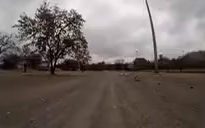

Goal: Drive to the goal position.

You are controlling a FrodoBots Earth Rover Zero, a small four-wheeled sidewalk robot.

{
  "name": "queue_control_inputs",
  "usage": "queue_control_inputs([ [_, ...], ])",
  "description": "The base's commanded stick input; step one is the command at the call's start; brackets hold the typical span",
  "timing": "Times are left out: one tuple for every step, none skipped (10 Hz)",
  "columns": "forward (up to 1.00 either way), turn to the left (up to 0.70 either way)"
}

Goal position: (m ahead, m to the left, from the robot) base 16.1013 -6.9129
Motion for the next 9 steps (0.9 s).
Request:
queue_control_inputs([
  [0.70,-0.34],
  [0.70,-0.07],
  [0.70,-0.01],
  [0.70,-0.01],
  [0.70,-0.01],
  [0.70,-0.01],
  [0.70,-0.01],
  [0.70,-0.01],
  [0.70,-0.01],
])
